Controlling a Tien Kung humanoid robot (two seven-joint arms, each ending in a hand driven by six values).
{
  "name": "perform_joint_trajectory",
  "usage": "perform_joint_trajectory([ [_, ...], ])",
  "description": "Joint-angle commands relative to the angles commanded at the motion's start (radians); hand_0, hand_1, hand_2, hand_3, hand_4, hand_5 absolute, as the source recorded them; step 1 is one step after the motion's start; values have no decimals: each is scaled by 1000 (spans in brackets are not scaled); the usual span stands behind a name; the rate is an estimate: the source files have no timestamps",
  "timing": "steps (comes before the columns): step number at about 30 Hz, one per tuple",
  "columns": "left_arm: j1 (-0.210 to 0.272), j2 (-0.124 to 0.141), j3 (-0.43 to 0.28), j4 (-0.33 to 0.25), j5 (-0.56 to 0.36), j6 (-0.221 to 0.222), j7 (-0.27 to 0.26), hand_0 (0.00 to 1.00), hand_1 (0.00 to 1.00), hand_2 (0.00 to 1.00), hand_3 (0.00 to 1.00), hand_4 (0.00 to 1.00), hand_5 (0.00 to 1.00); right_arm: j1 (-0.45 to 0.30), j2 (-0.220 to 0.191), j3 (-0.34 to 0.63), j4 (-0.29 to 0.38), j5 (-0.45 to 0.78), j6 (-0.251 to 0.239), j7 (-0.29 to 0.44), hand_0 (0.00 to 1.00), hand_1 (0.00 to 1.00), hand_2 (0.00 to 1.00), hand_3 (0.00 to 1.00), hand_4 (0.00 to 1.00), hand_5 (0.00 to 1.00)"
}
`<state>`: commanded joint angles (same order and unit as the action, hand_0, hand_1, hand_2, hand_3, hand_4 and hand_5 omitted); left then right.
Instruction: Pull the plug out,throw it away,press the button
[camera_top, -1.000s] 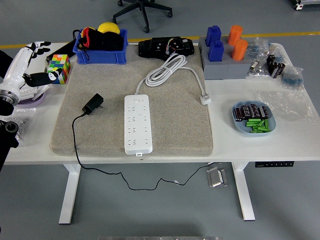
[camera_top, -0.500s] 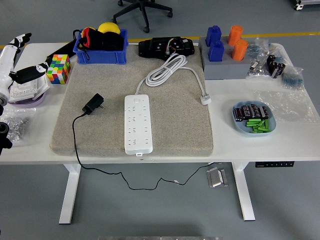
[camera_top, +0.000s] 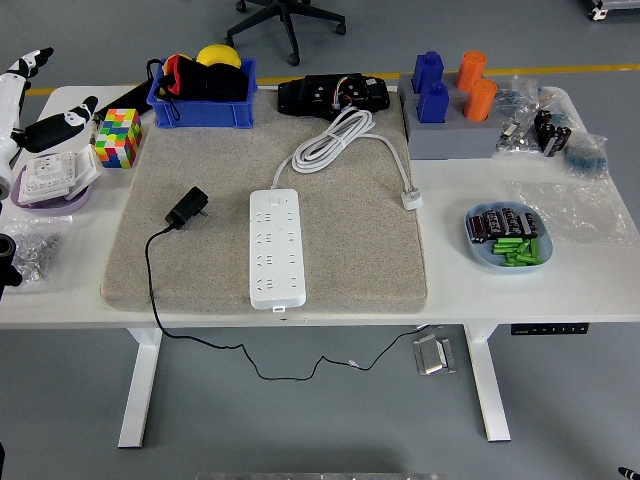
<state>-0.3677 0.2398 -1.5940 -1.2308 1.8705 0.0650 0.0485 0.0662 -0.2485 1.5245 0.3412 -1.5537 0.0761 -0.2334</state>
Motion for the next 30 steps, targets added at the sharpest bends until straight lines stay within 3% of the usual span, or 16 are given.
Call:
perform_joint_trajectory([
  [30,27,-4,-2,-37,-15,-8,8,923,962,961,951,754,425,-13,4,-4,2,1,14,-4,767,729,724,713,883,658],
])
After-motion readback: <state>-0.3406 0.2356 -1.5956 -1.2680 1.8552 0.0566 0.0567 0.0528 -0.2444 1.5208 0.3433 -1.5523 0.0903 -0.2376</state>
